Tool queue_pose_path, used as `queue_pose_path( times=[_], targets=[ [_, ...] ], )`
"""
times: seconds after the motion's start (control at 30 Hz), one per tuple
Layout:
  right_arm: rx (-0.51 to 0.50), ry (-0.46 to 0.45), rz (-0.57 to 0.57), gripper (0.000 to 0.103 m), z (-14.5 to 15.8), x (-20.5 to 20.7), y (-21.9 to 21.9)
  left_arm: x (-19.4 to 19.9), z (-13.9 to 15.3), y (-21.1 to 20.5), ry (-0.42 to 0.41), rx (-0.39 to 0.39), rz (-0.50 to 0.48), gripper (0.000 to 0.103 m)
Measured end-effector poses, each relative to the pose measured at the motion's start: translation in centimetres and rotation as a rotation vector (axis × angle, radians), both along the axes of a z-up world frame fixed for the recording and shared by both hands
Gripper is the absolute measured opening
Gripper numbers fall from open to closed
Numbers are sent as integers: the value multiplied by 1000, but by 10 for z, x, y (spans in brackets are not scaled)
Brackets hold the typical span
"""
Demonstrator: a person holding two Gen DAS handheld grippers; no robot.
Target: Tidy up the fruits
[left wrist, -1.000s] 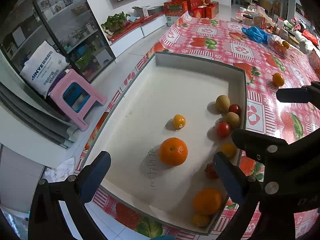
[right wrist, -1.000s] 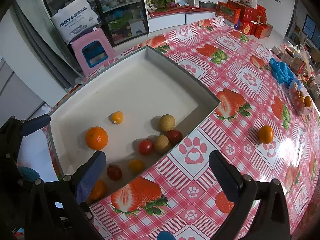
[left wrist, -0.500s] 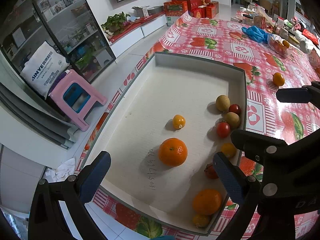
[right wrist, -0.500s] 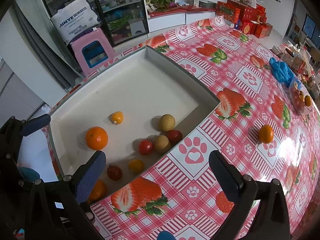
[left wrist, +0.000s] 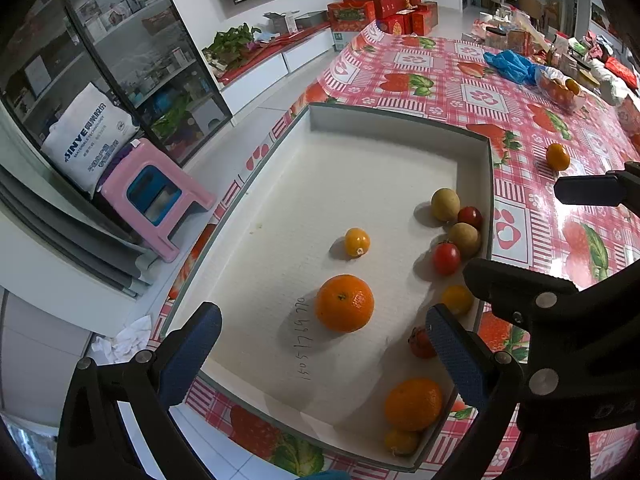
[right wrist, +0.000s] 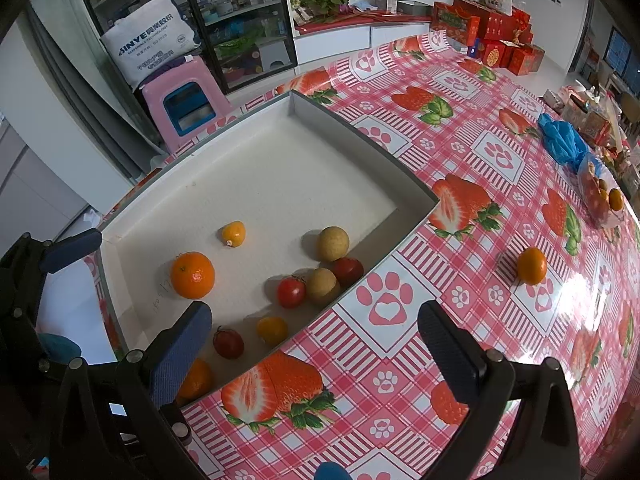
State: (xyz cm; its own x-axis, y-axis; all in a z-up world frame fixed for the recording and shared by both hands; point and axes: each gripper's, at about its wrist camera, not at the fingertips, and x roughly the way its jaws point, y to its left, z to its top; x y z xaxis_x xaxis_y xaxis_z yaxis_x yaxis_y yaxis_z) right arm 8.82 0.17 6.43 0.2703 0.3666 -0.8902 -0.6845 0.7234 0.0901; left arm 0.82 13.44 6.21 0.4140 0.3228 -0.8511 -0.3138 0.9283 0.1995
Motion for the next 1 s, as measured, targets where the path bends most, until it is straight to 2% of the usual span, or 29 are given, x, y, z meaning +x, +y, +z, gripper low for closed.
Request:
queue_pose_path(
  times=[1.0],
  targets=[
    [-10, -14, 11, 103, 0, -6, 1, 0, -5, -2, 13, 4, 4, 103]
  ],
)
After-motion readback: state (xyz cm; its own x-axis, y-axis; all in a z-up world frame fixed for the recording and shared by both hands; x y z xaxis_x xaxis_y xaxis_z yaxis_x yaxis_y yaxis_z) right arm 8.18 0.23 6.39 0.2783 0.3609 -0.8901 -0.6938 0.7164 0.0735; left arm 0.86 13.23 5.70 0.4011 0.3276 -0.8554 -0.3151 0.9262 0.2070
